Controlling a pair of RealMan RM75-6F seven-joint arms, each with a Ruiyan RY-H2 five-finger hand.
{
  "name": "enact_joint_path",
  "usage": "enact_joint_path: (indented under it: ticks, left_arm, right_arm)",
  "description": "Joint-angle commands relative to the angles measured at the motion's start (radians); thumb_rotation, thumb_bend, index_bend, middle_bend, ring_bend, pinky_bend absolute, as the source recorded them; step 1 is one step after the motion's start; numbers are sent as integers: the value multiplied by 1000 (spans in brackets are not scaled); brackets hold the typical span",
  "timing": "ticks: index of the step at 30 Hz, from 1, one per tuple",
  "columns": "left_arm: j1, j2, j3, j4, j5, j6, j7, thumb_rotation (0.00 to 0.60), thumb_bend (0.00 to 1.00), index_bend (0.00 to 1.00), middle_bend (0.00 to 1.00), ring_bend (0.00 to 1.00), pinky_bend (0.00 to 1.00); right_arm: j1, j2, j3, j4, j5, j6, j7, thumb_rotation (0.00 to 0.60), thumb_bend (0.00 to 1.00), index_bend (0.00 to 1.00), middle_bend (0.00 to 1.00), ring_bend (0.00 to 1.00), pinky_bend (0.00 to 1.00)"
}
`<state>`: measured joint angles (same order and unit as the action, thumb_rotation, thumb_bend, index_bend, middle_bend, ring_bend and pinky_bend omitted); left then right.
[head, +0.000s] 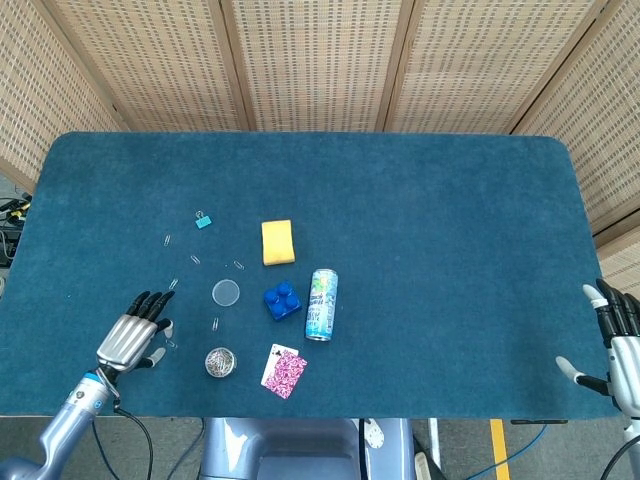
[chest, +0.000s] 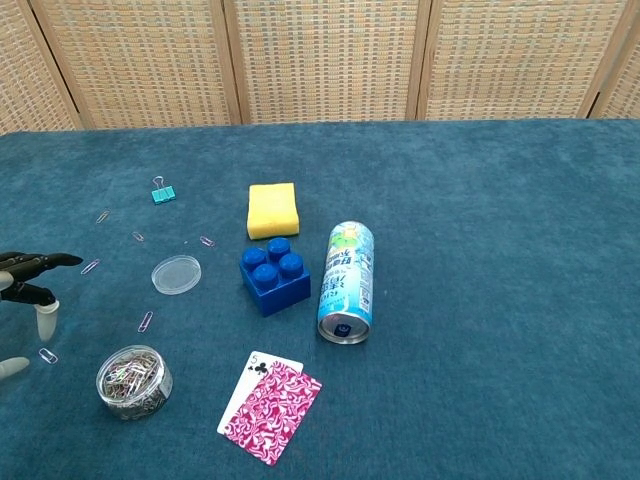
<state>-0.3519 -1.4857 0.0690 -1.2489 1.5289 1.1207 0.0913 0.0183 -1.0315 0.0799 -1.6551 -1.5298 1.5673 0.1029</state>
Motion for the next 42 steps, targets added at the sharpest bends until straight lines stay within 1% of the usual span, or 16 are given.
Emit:
enact_joint_path:
  ticks: [1, 6, 31, 38, 42]
  left_arm:
    - [0, -5, 1, 5, 0, -2, 3, 600, 353, 496, 0, 0, 0]
    - [0, -12, -2, 11, -11, -7, 8, 600, 368, 507, 0, 0, 0]
    - [-10, -43, -8, 27, -36, -39, 16, 600, 376, 526, 0, 0, 0]
    - [-8, -53, -10, 37, -37, -33, 9, 600, 435, 604, 0, 0, 0]
    - [-7, -56, -9, 41, -40, -34, 12, 600, 450, 624, 0, 0, 0]
  right_arm:
    - [0, 0, -1, 0, 0, -2, 0, 600, 0, 10, 0, 0, 0]
    - [1, 0, 0, 1, 2, -3, 0, 600, 0, 10, 0, 0, 0]
    - [5, 3, -1, 2, 4, -13, 9, 600, 0, 10, 0, 0, 0]
    - [5, 3, -2, 3, 4, -13, 10, 600, 0, 10, 0, 0, 0]
    - [6, 3, -2, 3, 4, -14, 9, 600, 0, 10, 0, 0, 0]
